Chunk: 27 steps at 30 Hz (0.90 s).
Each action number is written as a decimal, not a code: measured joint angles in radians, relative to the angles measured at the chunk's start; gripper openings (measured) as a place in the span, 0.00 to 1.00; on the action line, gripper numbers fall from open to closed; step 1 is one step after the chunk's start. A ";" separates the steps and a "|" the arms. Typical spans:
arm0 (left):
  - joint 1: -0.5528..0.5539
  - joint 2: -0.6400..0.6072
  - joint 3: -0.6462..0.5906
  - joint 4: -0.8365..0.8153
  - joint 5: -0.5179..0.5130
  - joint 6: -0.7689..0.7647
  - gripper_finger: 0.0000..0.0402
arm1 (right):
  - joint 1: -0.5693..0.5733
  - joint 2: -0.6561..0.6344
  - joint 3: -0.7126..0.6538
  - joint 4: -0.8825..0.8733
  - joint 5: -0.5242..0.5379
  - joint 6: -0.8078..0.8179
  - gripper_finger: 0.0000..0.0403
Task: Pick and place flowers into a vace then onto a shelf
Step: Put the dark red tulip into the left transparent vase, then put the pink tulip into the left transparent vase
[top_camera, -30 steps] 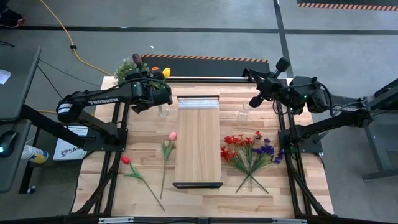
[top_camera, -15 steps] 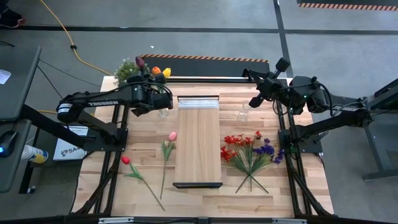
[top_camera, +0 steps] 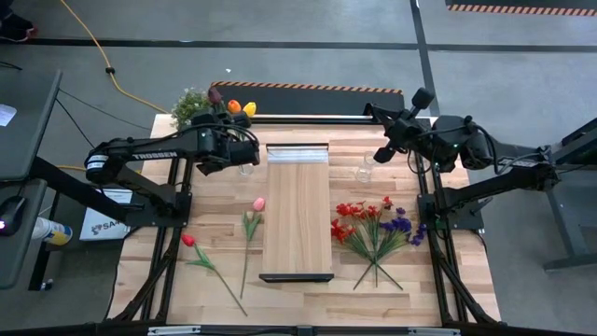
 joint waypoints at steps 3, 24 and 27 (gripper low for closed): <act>0.000 0.000 0.000 0.001 0.023 -0.001 0.34 | 0.000 0.000 0.000 -0.005 0.000 0.001 0.00; 0.000 0.000 0.000 -0.012 0.219 0.109 0.77 | 0.000 0.000 0.000 -0.005 0.000 -0.001 0.00; 0.000 0.000 0.000 -0.025 0.236 0.109 0.80 | 0.000 0.000 0.000 -0.005 0.000 -0.001 0.00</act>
